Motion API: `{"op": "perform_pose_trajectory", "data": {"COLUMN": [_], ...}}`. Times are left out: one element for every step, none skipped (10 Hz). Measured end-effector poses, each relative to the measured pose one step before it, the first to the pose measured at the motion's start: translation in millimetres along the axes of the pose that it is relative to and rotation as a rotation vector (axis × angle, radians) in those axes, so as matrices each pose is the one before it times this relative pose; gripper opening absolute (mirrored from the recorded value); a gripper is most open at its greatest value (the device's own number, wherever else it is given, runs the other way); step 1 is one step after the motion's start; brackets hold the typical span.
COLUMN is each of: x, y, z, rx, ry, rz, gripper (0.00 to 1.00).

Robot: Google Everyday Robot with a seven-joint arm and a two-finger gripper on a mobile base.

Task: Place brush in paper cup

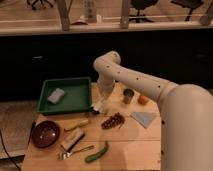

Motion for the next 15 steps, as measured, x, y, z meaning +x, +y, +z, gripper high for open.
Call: {"op": "perform_pose_trajectory", "data": {"x": [-0.69, -0.70, -0.03, -0.15, -0.24, -0.19, -0.28, 0.04, 0.36, 0.29, 0.62, 0.47, 0.34, 0.32, 0.36], "y": [-0.17, -0.87, -0.01, 0.60, -0.32, -0.18, -0.28, -0.19, 0.01, 0.18, -0.30, -0.05, -0.23, -0.32, 0.04], "z": [0.73, 0.16, -0.11, 0.97, -0.53, -0.17, -0.21, -0.51, -0.31, 0.27, -0.47, 0.22, 0.18, -0.09, 0.54], "rx": [-0.00184, -0.00010, -0.00066, -0.00132, 0.00020, -0.00025, -0.00016, -0.00021, -0.00049, -0.00019, 0.00097, 0.00055, 0.00094, 0.00153, 0.00163], "ry": [-0.00371, -0.00263, -0.00081, -0.00275, -0.00192, -0.00081, -0.00137, -0.00122, -0.00076, -0.00179, -0.00139, -0.00278, -0.00181, -0.00234, -0.00368], "rz": [0.00049, 0.00164, 0.00457, 0.00572, 0.00442, 0.00141, 0.00147, 0.00185, 0.00166, 0.00171, 0.00118, -0.00025, -0.00111, -0.00167, -0.00174], "gripper": [0.00, 0.02, 0.08, 0.17, 0.30, 0.38, 0.48, 0.60, 0.70, 0.76, 0.80, 0.80, 0.80, 0.80, 0.80]}}
